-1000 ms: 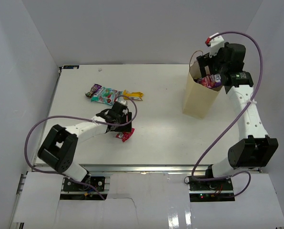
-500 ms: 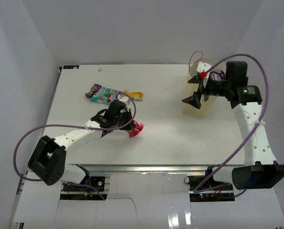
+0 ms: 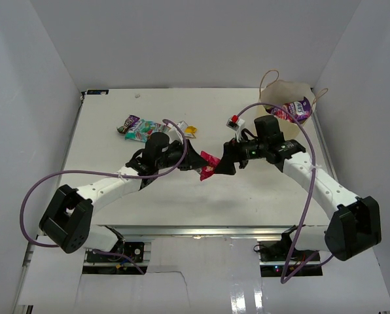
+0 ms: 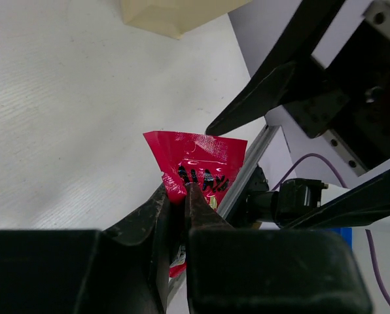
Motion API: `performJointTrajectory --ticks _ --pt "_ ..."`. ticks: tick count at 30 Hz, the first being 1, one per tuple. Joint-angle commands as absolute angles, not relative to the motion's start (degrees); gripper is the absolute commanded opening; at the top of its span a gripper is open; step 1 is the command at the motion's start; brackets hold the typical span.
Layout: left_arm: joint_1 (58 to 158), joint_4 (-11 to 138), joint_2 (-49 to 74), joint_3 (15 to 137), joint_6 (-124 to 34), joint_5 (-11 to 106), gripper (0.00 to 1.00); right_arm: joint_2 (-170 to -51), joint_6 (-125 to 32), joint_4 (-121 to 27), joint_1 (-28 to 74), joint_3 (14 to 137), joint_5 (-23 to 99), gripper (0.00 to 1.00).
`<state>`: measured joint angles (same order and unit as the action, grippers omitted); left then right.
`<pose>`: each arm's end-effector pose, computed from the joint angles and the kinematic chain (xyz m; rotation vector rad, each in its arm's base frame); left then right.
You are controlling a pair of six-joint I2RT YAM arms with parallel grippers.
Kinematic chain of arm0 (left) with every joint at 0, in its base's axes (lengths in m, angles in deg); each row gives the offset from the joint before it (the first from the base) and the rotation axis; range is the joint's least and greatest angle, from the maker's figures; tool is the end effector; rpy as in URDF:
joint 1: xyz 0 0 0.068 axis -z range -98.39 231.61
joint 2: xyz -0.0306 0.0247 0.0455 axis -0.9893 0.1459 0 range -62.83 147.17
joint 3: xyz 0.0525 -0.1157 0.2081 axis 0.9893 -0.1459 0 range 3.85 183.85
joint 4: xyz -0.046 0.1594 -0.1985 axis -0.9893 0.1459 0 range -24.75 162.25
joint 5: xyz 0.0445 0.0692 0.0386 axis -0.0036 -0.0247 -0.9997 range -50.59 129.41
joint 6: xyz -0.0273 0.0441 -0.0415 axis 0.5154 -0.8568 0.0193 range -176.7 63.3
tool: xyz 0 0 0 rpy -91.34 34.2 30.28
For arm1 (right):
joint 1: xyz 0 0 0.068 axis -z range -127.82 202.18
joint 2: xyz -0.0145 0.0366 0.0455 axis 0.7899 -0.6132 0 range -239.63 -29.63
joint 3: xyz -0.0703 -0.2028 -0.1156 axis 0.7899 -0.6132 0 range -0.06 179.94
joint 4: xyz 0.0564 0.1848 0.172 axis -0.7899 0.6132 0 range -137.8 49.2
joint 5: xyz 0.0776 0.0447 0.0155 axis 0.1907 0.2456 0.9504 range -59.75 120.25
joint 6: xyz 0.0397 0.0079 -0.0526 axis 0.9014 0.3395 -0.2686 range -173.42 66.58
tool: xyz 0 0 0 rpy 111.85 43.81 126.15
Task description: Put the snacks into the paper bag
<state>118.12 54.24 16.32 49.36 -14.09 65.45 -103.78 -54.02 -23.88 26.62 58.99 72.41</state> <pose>0.2455 -0.2106 0.2124 0.2169 2.1696 -1.2989 0.2494 0.1583 0.2622 -0.8963 2.0624 1.0601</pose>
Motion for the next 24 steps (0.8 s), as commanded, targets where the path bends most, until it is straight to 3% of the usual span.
performJointTrajectory --ticks 1,4,6,10,11,13,14,15,17,22,24 --pt "118.3 49.3 15.8 51.5 -11.4 68.0 0.06 -104.1 -40.2 -35.5 24.6 56.3 73.6 0.90" --pt "118.3 48.6 15.9 51.5 -10.6 68.8 0.06 -105.2 -37.8 -39.6 23.4 54.3 72.9 0.93" --pt "118.3 48.2 15.8 51.3 -10.0 69.3 0.07 -106.3 -35.6 -42.0 23.1 53.5 73.1 1.00" --pt "118.3 47.3 15.5 51.2 -8.4 69.6 0.10 -107.8 -34.1 -45.8 22.5 54.2 74.7 0.66" --pt "118.3 47.1 15.4 51.2 -8.0 69.5 0.12 -107.9 -34.3 -45.7 22.5 54.5 74.8 0.52" --pt "118.3 46.8 15.3 51.3 -7.3 69.2 0.27 -108.1 -35.4 -45.0 22.5 55.3 75.0 0.40" --pt "118.3 46.6 15.3 51.5 -6.5 69.1 0.33 -108.1 -35.8 -44.8 22.6 55.5 75.3 0.28" --pt "118.3 46.5 15.2 51.6 -6.4 68.8 0.49 -107.8 -36.2 -44.3 22.5 55.7 75.7 0.24" --pt "118.3 46.5 14.3 51.7 -6.4 67.6 0.65 -107.4 -38.9 -43.2 22.5 56.4 76.0 0.10" --pt "117.9 48.0 8.3 50.3 -11.7 54.7 0.96 -104.5 -67.2 -25.9 23.5 64.8 76.3 0.08" --pt "117.6 49.0 5.0 49.6 -14.8 49.7 0.98 -101.9 -74.2 -22.0 25.2 68.0 71.3 0.08"
